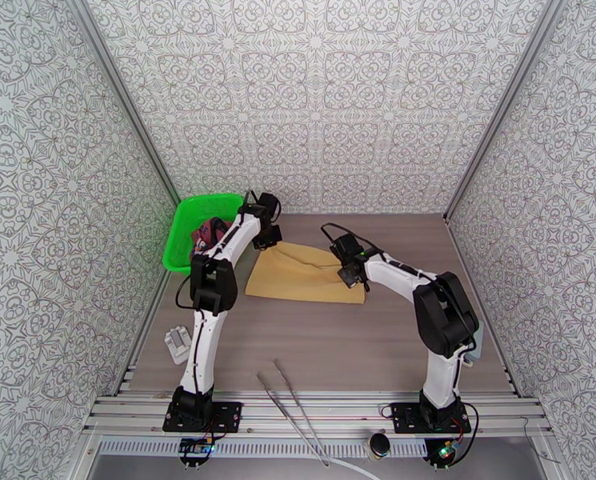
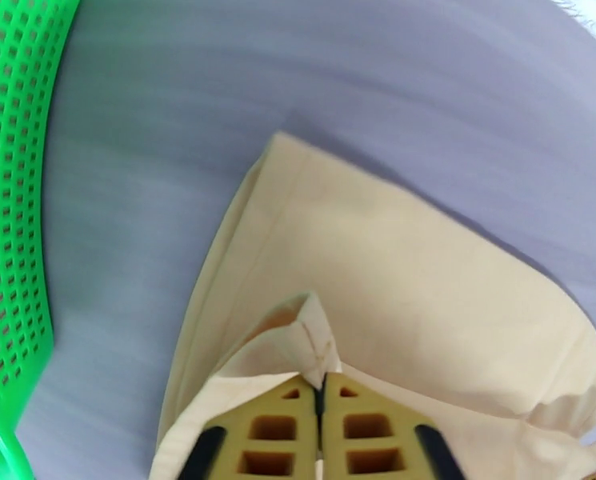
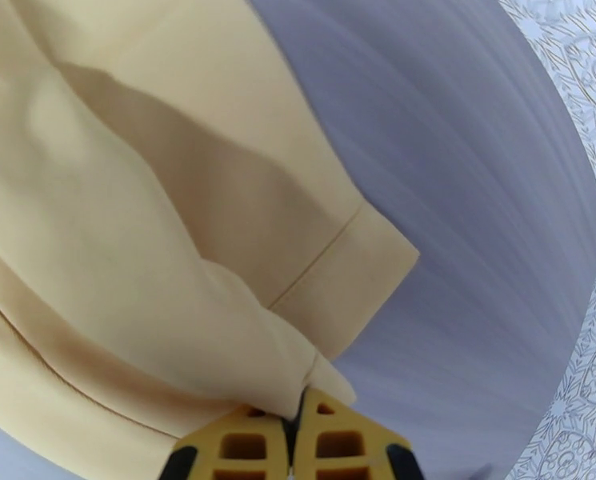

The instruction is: Fold and stack the mixed laundry pile

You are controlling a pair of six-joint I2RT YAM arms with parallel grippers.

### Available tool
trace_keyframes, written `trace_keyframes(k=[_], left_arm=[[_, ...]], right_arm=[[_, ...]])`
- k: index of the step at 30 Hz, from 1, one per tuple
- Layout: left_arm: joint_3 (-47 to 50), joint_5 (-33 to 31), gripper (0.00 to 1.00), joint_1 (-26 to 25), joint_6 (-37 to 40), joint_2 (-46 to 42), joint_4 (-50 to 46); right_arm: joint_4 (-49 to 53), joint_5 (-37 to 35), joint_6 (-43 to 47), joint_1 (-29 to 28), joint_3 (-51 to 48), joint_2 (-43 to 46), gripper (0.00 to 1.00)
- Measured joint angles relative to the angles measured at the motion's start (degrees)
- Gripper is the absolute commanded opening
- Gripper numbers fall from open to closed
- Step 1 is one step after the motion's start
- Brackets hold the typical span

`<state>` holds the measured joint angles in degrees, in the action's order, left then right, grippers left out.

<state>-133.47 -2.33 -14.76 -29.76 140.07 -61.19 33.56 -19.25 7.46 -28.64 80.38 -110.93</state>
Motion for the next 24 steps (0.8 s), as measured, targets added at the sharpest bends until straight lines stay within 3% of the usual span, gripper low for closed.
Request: trace_keyframes(k=[3,11,18,21,22,24], left_arm=[[-0.28,1.68,0.53,0.68,-0.04,0.22,1.14],[-1.07,4.48,0.65,1.49,0.07,1.16,2.54],[-1.07,4.76,0.77,1.36,1.18,0.07,2.75],[4.68,3.76,0.77,0.92,1.75,-4.96,2.84],[7.52,3.56,0.77,0.68,1.79,-7.43,3.23],[14.21,3.23,0.77,0.13,1.77,-13.46,4.35]], right_arm=[[0.09,-1.25,-2.25,0.17,1.84,-1.57,0.39],[2.4,-4.15,-8.09,0.33,5.81,-1.95,0.53],[8.9,-4.79,-19.12,0.74,7.82,1.42,0.7],[12.68,-4.07,-25.35,0.98,7.89,3.58,0.72],[13.62,-3.5,-27.19,1.14,7.89,4.04,0.8],[14.99,-2.08,-29.86,1.38,7.89,4.33,0.83]])
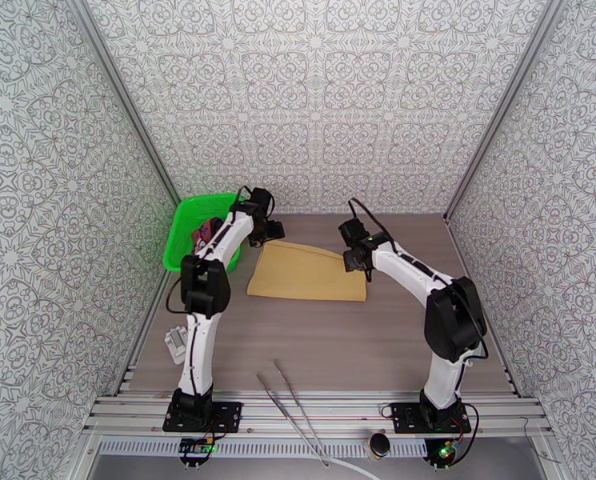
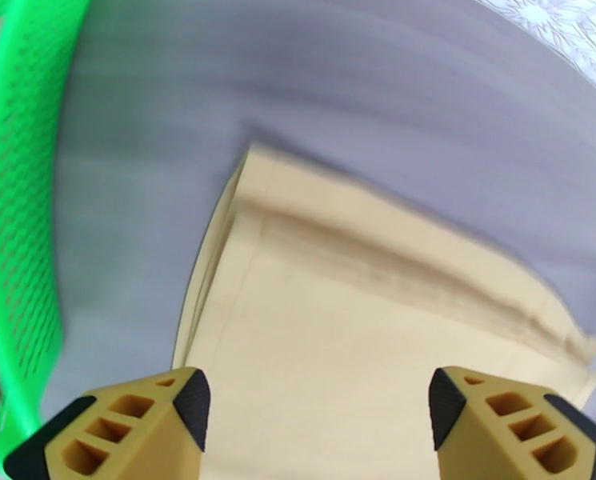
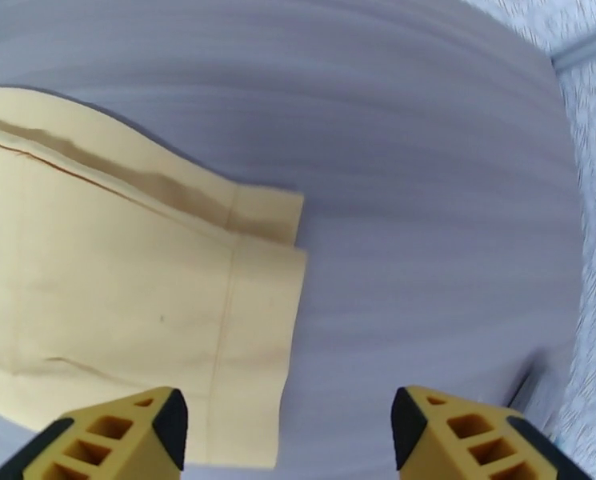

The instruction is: Fold and stack the mixed laundry pile

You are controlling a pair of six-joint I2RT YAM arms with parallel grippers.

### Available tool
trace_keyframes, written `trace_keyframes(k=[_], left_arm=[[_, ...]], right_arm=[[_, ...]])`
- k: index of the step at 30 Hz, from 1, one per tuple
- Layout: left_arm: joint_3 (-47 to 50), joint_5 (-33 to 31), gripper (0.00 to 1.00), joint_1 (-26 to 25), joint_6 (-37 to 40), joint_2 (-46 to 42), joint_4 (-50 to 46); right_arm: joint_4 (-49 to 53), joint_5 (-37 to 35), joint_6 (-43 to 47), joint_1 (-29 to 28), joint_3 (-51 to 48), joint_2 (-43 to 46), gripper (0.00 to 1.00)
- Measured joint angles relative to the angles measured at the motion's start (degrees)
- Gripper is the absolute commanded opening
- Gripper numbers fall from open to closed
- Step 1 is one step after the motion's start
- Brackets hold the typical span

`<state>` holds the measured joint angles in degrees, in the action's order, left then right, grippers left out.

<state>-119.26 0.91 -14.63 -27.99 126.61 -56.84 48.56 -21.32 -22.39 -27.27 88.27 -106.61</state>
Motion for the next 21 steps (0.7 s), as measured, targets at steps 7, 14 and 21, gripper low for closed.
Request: trace_keyframes(k=[7,14,21], left_arm=[[18.18,-1.01,0.77,-2.45,-0.46,-18.58,3.56],[28.5,-1.86,0.77,-7.5,-0.48,-26.82,4.5],[32.13,-2.71,0.77,-10.49,-0.72,-30.58,4.44]], right_arm=[[2.54,3.82,-5.4,0.39,0.0,-2.16,0.81],[1.33,5.77,-7.85,1.81,0.0,-7.52,0.72],[-2.05,9.55,-9.57,3.02,-2.14,-9.18,0.72]])
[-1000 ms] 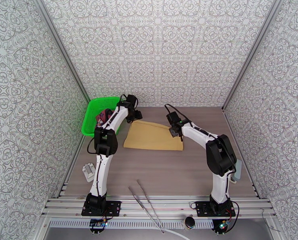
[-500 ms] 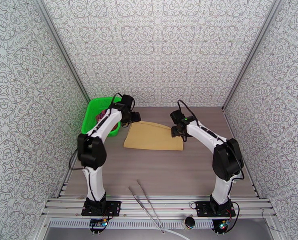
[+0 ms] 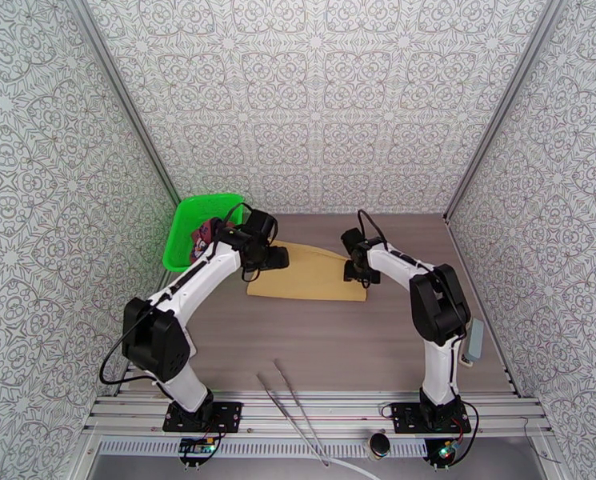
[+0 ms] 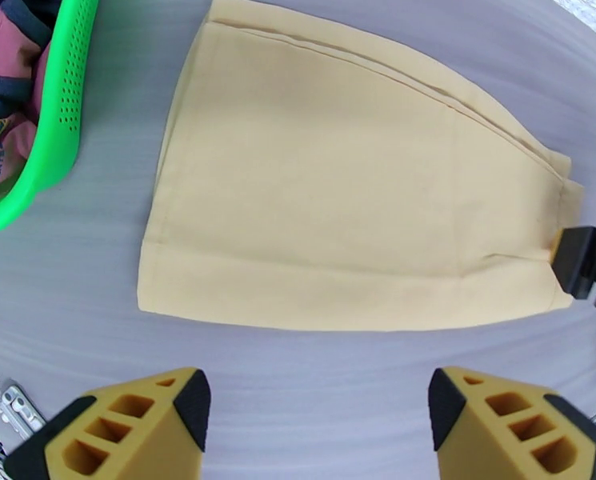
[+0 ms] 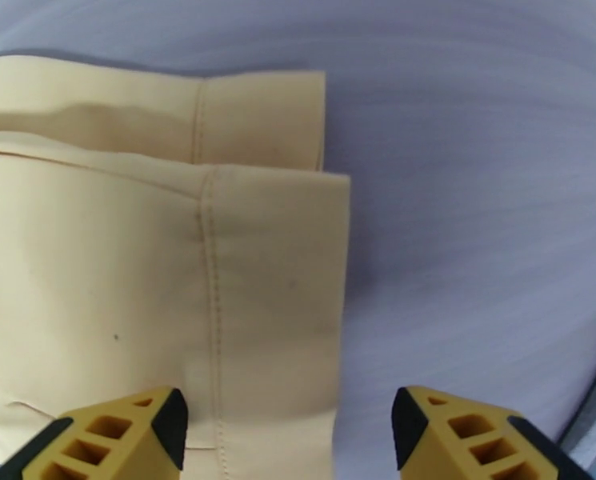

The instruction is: Fold and stack the mixed laundry pile

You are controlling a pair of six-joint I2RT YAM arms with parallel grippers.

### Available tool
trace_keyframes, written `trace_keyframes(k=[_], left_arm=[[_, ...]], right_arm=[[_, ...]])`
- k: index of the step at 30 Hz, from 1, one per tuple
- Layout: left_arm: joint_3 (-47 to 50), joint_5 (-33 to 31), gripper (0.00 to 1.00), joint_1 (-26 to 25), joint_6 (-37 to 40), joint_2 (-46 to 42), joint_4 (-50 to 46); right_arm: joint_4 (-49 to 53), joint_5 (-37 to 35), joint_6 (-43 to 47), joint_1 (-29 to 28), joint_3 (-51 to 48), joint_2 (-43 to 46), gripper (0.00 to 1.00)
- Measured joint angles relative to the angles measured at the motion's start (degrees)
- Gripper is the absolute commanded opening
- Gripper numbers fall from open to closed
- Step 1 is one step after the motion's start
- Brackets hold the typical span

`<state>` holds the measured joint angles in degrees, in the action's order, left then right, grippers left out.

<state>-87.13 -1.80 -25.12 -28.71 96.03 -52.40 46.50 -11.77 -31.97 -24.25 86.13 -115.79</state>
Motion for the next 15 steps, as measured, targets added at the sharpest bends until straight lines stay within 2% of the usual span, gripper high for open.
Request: trace_keyframes(k=[8,11,15], left_arm=[[0.31,-1.84,0.74,-0.94,-0.94,-0.68,-0.11],[0.31,-2.16,0.72,-0.98,-1.05,-0.68,-0.15],[0.31,-2.34,0.67,-0.98,-1.07,-0.68,-0.31]], right_arm=[[-2.64,5.22,-0.98,0.61,-2.12,-1.31,0.69],[-3.23,6.6,-1.4,0.98,-2.32,-1.99,0.6],[-4.09,7.8,-1.75,1.25,-2.32,-2.14,0.44]])
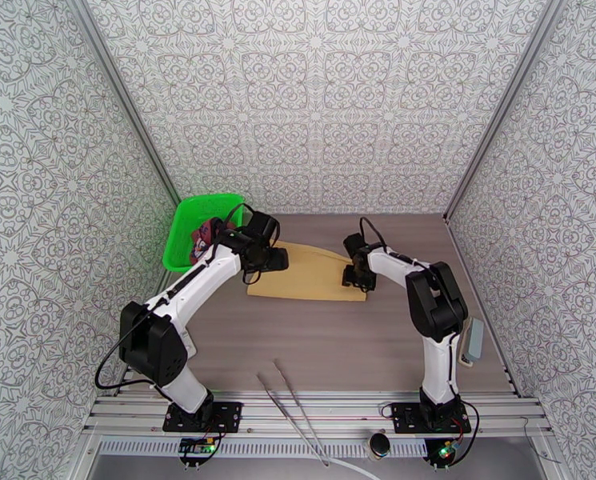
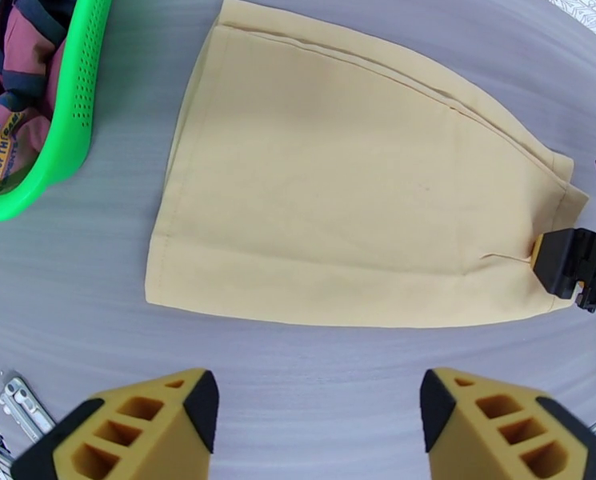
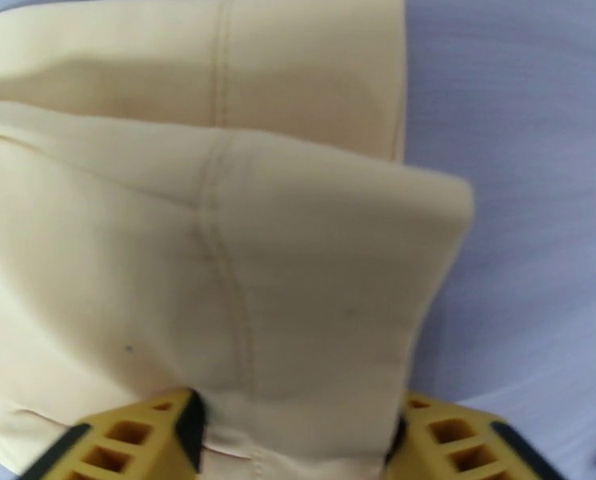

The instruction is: Fold and stack the mixed laundry pile

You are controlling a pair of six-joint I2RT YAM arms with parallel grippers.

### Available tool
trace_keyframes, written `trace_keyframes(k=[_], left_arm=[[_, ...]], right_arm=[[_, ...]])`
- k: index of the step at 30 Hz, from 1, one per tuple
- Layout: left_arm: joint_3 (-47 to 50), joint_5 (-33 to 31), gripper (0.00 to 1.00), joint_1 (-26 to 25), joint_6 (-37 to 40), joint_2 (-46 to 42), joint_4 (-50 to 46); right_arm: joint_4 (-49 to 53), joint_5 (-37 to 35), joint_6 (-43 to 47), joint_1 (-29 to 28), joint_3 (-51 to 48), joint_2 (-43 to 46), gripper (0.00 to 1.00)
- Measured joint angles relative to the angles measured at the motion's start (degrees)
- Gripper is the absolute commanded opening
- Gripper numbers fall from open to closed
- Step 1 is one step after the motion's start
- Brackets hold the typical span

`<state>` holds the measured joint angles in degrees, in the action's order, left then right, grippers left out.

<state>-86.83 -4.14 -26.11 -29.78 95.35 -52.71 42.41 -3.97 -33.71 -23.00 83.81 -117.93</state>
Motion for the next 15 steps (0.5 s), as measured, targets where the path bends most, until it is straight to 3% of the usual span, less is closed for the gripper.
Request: trace_keyframes(k=[3,7,15], left_arm=[[0.02,0.02,0.63,0.0,-0.09,0.0,-0.02],[0.85,0.39,0.45,0.0,0.02,-0.22,-0.04],[6.47,2.05,0.17,0.0,-0.31,-3.3,-0.11]], right_arm=[[-0.81,0.85,-0.22,0.28,-0.02,-0.09,0.23],[-2.08,1.51,-0.31,0.46,-0.07,0.02,0.0],[-1.68,-0.96,4.0,0.81,-1.7,2.29,0.0]])
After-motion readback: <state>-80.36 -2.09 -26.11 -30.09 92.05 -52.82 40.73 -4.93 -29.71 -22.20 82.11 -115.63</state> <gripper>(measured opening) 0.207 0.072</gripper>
